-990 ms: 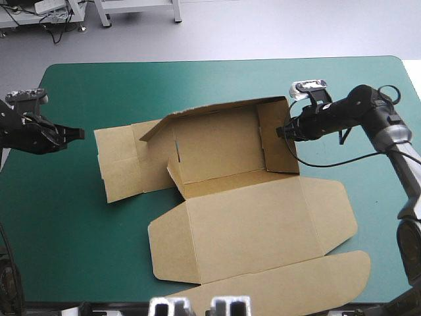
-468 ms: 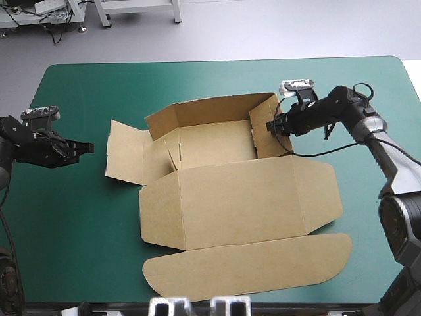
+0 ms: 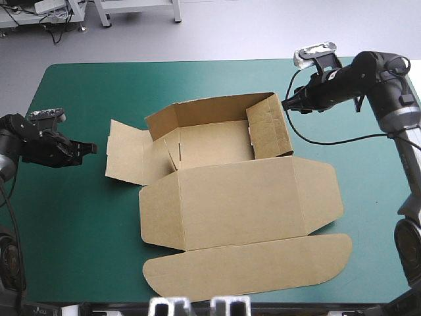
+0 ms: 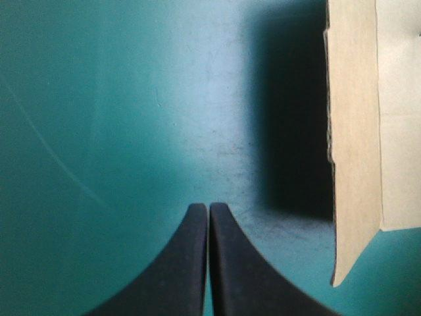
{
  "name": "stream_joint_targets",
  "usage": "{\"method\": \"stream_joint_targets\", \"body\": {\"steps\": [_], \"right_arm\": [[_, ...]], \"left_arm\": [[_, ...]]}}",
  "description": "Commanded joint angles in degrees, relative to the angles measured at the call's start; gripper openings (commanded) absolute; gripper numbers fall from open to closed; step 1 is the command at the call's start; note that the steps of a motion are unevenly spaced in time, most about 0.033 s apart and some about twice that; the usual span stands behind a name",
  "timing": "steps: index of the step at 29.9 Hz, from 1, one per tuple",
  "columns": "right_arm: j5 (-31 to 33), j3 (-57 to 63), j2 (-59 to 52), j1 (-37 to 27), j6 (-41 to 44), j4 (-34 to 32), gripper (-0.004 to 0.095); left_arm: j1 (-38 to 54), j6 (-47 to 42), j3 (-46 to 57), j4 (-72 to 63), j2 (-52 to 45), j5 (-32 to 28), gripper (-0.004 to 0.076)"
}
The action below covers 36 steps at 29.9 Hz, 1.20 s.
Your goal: Fold the box
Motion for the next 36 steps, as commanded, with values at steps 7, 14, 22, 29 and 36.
{"method": "stream_joint_targets", "body": {"steps": [7, 14, 22, 29, 36], "right_arm": [[2.66, 0.68, -2.53, 0.16, 2.59, 2.04, 0.0401], [-1.04, 0.78, 4.56, 0.16, 0.24, 3.54, 0.0401], [-1.04, 0.78, 12.49, 0.16, -2.6, 7.81, 0.0401], [-0.05, 0.67, 15.29, 0.16, -2.25, 11.33, 0.0223], [2.39, 0.56, 13.7, 0.16, -0.12, 12.17, -0.0017]], "left_arm": [[2.66, 0.32, -4.23, -8.28, -1.01, 0.17, -0.0003], [2.85, 0.74, -4.23, -11.09, -1.01, 4.44, -0.0003], [2.85, 0.74, -4.23, -13.14, -1.01, 3.76, -0.0004], [2.85, 0.88, -4.23, -13.5, -1.01, 4.01, -0.0009], [7.03, 6.57, -4.23, -20.53, -1.01, -1.34, -0.0008]]}}
